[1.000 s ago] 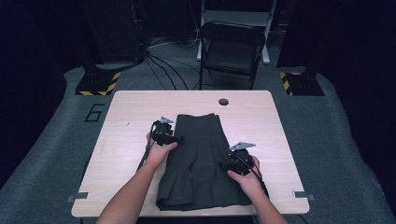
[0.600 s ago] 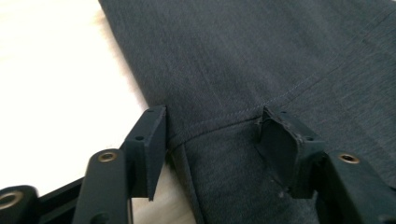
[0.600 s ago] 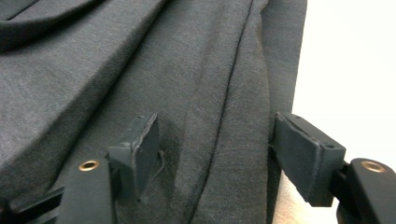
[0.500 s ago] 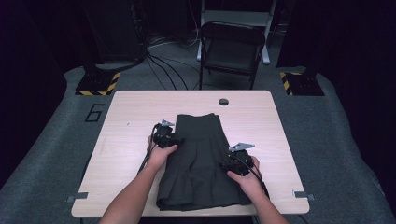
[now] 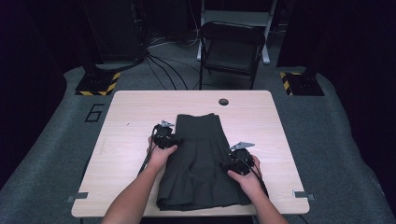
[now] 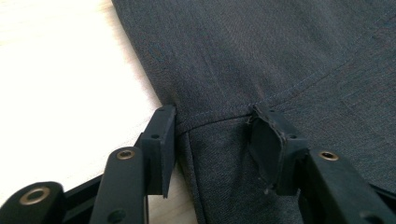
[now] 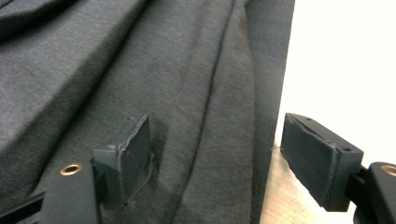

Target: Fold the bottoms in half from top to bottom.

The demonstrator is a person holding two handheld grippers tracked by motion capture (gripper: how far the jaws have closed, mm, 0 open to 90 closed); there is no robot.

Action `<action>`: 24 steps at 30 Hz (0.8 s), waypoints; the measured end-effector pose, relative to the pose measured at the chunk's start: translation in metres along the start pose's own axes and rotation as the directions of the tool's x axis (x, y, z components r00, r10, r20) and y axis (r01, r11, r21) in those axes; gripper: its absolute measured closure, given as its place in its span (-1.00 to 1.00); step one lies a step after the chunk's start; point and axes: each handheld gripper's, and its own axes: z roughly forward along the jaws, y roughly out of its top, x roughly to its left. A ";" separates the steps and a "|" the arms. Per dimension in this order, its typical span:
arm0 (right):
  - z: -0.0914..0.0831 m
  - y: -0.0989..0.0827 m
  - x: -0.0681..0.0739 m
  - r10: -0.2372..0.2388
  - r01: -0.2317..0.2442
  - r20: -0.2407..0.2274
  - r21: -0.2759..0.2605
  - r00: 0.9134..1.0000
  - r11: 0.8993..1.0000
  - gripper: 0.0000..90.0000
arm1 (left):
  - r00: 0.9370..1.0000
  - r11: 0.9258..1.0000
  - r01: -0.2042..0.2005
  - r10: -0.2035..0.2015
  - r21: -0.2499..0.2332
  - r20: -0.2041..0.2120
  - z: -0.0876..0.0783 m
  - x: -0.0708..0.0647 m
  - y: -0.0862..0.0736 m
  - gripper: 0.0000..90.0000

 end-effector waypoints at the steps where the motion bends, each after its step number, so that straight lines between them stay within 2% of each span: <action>1: 0.000 -0.001 -0.001 0.016 -0.016 -0.011 0.001 1.000 1.000 -0.47 | 1.000 1.000 0.003 -0.003 -0.002 -0.001 0.000 0.000 0.000 0.16; 4: -0.001 -0.001 -0.004 0.011 -0.011 -0.007 -0.007 1.000 1.000 -0.47 | 1.000 1.000 0.012 -0.012 -0.010 -0.007 0.000 -0.001 -0.001 0.20; 5: 0.000 -0.001 -0.004 0.012 -0.012 -0.007 -0.008 1.000 1.000 -0.45 | 1.000 1.000 0.000 0.000 0.000 -0.007 -0.001 -0.001 -0.001 0.21; 7: -0.001 -0.001 -0.003 0.001 -0.001 -0.025 -0.006 1.000 1.000 -0.31 | 1.000 1.000 0.005 -0.005 -0.007 -0.009 -0.001 -0.001 -0.001 0.23; 17: -0.002 -0.002 0.004 -0.034 0.033 -0.062 -0.022 0.997 0.999 0.10 | 1.000 1.000 0.005 -0.005 -0.027 0.003 -0.006 0.001 -0.008 0.28; 21: -0.002 -0.002 0.011 -0.028 0.027 -0.078 -0.017 0.997 0.999 0.16 | 1.000 1.000 0.001 -0.001 -0.013 0.006 -0.013 0.003 -0.012 0.28; 22: -0.002 -0.002 0.011 -0.054 0.053 -0.084 -0.019 0.995 0.998 0.17 | 1.000 1.000 0.008 -0.008 -0.004 0.009 -0.016 0.004 -0.014 0.28; 24: -0.002 -0.001 0.018 -0.040 0.039 -0.095 -0.018 0.995 0.999 0.17 | 1.000 1.000 0.011 -0.011 -0.003 0.006 -0.019 0.006 -0.017 0.29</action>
